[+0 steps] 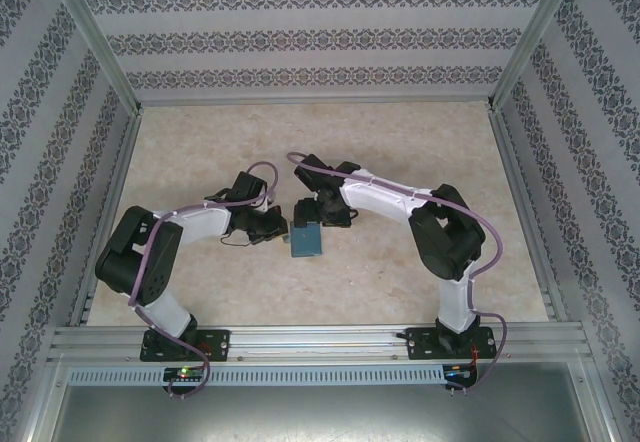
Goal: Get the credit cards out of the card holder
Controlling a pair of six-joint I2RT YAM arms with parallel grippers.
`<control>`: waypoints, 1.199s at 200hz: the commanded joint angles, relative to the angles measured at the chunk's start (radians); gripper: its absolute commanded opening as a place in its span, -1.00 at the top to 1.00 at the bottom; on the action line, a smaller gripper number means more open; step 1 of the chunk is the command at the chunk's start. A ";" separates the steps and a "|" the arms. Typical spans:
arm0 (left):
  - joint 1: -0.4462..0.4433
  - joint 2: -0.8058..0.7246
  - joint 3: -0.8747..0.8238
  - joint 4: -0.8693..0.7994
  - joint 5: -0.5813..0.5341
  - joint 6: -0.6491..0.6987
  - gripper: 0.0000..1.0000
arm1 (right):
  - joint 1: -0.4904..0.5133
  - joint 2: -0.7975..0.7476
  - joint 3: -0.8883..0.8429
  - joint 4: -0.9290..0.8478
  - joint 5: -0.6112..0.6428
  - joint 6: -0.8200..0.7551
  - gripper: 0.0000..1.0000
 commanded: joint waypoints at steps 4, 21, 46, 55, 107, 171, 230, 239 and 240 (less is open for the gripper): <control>0.015 -0.045 -0.007 -0.010 0.023 0.001 0.95 | 0.011 0.004 0.025 -0.026 0.011 0.021 -0.73; 0.016 -0.066 -0.005 -0.029 0.001 0.003 0.94 | 0.010 0.007 0.030 -0.027 0.005 0.019 -0.73; 0.020 -0.073 0.007 -0.099 -0.055 0.015 0.93 | 0.013 0.013 0.033 -0.028 -0.006 0.015 -0.74; 0.023 -0.073 0.009 -0.116 -0.064 0.014 0.92 | 0.015 0.013 0.034 -0.027 -0.007 0.013 -0.75; 0.025 -0.096 -0.003 -0.120 -0.078 0.004 0.90 | 0.033 0.037 0.051 -0.021 -0.023 0.020 -0.92; 0.040 -0.086 -0.029 -0.103 -0.083 0.008 0.91 | 0.040 0.100 0.078 -0.027 -0.008 0.039 -0.94; 0.047 -0.075 -0.037 -0.092 -0.072 0.011 0.92 | 0.044 0.111 0.076 -0.027 -0.005 0.039 -0.94; 0.048 -0.074 -0.037 -0.091 -0.069 0.012 0.92 | 0.044 0.114 0.077 -0.026 -0.009 0.039 -0.95; 0.048 -0.072 -0.038 -0.091 -0.068 0.013 0.92 | 0.044 0.115 0.077 -0.025 -0.009 0.039 -0.95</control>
